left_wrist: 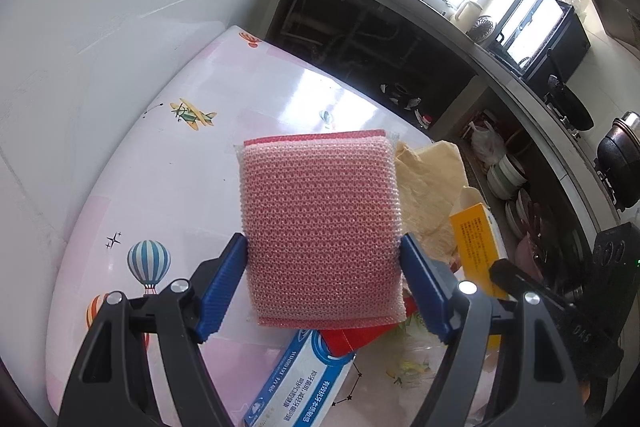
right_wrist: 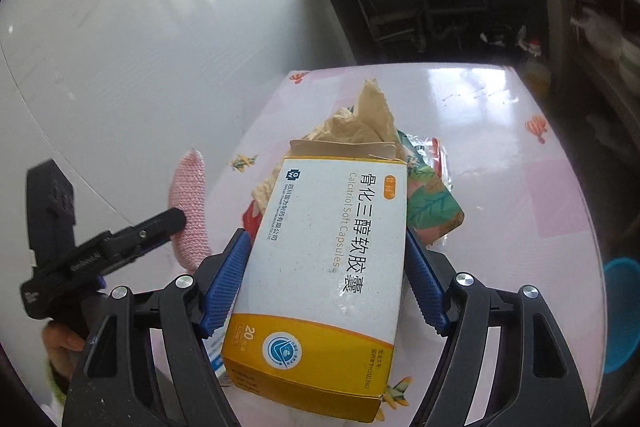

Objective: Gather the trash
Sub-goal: 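Grasp the yellow-and-white medicine box with the right tool while the left tool holds the sponge, then carry sponge and box over the blue wastebasket and open both tools to drop them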

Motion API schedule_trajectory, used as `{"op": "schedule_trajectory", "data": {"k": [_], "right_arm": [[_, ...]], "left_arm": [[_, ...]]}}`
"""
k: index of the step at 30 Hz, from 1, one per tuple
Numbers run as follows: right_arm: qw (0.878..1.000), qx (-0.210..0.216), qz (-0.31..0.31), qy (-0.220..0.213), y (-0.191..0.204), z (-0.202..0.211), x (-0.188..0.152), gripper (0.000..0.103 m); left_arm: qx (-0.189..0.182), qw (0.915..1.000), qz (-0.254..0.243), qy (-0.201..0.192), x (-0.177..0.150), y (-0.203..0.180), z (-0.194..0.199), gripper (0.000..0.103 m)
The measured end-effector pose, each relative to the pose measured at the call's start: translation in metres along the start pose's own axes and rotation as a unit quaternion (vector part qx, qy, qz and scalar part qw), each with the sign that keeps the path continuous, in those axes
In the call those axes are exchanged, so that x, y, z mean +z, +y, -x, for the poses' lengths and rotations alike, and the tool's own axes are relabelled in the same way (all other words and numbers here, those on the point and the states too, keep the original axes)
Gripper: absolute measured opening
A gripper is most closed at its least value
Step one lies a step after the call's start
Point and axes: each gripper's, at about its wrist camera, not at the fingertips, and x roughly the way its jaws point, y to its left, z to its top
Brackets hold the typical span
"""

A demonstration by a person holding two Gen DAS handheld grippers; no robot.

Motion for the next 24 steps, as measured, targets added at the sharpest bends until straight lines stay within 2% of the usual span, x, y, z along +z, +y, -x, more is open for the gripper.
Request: {"op": "schedule_trajectory", "data": {"k": [4,8,17,24], "right_arm": [[0.997,0.061,-0.05,0.001,-0.022,0.018,0.002,0.071],[0.993,0.086,-0.084,-0.002,-0.042,0.034,-0.001,0.071],[0.986,0.088,-0.137,-0.04,-0.09,0.081,-0.013,0.071],[0.977,0.049,-0.187,-0.087,-0.143,0.132,-0.04,0.071]], "left_arm": [[-0.004,1.0,-0.001,-0.001,-0.004,-0.006,0.007,0.075],[-0.02,0.9998,-0.008,-0.001,-0.008,-0.018,0.018,0.075],[-0.08,0.9954,-0.046,0.024,-0.025,-0.077,0.028,0.075],[-0.116,0.9862,-0.101,0.061,-0.041,-0.149,0.009,0.075]]}}
